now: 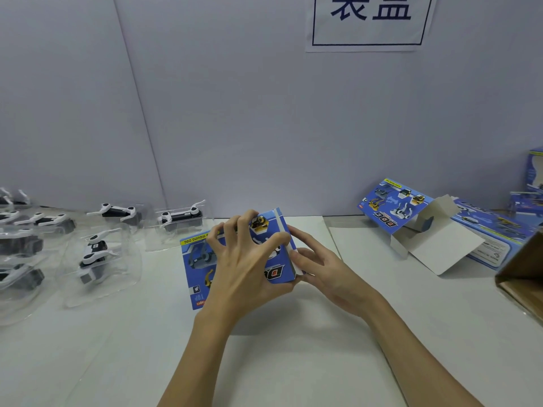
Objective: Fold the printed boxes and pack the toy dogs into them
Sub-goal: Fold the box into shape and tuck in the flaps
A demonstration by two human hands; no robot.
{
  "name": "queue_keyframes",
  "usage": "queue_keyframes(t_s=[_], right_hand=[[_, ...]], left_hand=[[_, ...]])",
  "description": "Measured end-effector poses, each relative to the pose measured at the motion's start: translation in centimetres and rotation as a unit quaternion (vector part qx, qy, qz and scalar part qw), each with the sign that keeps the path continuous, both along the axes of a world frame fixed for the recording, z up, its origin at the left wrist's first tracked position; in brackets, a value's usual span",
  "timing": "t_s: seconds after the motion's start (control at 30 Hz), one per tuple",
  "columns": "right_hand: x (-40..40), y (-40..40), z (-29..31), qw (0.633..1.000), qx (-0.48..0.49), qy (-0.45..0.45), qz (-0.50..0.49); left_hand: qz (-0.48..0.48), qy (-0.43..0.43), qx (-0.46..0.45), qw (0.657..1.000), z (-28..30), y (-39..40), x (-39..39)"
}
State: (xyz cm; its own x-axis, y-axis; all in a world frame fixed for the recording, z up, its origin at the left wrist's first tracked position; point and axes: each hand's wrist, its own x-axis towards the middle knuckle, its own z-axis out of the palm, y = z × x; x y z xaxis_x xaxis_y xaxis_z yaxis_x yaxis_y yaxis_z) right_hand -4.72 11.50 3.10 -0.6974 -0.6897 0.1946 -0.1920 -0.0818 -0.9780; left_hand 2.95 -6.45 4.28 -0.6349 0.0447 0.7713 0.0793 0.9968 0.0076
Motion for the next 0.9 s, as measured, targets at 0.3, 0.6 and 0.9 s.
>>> queue_keyframes(t_s=[0.3, 0.6, 0.9], right_hand=[[0.1, -1.0, -0.6, 0.998, 0.009, 0.05, -0.042], [1.9, -3.0, -1.3, 0.995, 0.009, 0.082, -0.052], [2.3, -3.3, -1.0, 0.994, -0.022, 0.069, -0.077]], left_hand=[[0.007, 0.012, 0.028, 1.0, -0.1, 0.3, 0.0], [0.044, 0.029, 0.03, 0.998, -0.1, 0.4, 0.0], [0.025, 0.036, 0.049, 0.998, -0.1, 0.3, -0.2]])
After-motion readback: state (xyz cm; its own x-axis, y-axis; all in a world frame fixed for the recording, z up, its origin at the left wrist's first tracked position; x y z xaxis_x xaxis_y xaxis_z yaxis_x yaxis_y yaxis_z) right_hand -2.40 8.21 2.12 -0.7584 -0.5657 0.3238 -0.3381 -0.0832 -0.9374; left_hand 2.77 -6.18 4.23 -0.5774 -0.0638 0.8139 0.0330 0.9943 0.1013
